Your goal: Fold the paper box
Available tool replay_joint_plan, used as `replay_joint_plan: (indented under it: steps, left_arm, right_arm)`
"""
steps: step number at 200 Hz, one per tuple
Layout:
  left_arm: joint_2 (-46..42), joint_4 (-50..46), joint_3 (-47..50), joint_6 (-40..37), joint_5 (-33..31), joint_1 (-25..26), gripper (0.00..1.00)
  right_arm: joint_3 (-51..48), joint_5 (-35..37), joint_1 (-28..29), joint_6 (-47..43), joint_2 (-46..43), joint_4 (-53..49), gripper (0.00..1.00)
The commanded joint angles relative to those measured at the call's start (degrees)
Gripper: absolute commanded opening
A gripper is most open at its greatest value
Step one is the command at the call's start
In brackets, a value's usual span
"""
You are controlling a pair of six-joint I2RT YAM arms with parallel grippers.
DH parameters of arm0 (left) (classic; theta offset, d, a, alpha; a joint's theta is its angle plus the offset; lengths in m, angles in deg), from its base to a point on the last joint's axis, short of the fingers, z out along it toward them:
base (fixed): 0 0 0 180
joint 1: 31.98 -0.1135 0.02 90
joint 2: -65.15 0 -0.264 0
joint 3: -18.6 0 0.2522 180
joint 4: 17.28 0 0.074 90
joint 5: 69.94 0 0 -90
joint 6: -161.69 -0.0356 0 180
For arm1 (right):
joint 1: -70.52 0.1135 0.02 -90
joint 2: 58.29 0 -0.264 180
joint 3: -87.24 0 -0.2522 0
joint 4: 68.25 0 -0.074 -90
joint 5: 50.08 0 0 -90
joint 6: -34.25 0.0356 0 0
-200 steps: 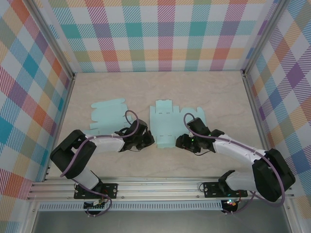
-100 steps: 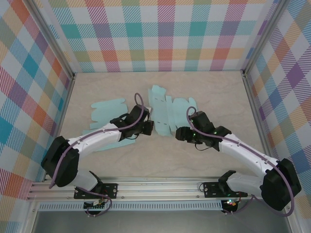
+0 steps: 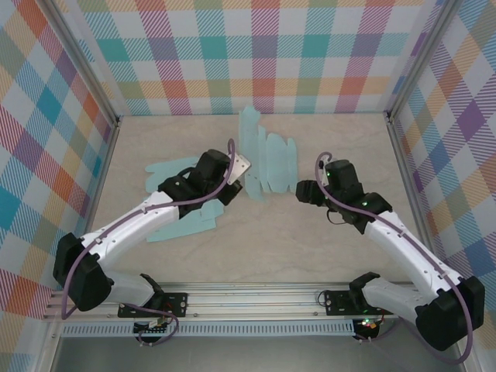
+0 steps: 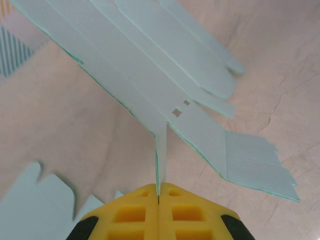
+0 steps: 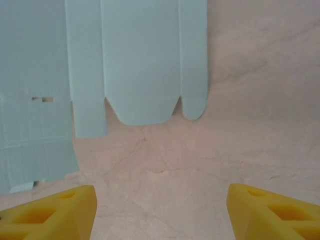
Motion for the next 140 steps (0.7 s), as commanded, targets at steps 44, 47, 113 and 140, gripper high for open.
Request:
replay_joint_plan:
  steps: [44,47,113,140]
  left_arm:
    - [2.67,-9.56,-15.84,-15.90,2.59,0.18,0.00]
    - [2.77,-9.74,-16.40,-16.19,2.50,0.22,0.00]
    - [7.03,-19.43,-34.13,-10.78,-0.15,0.05,0.00]
    - [8.79,-23.04,-39.04,-9.11,-2.13,0.06,0.00]
  right_arm:
    - [5.70,-3.36,-3.04,-12.72,-3.81,4.17,0.72]
    - [5.79,-3.36,-3.05,-13.29,-4.21,4.29,0.72]
    - [6.61,5.69,-3.06,-19.36,-9.89,1.56,0.81]
    - [6.14,6.15,-3.05,-19.39,-12.35,0.04,0.82]
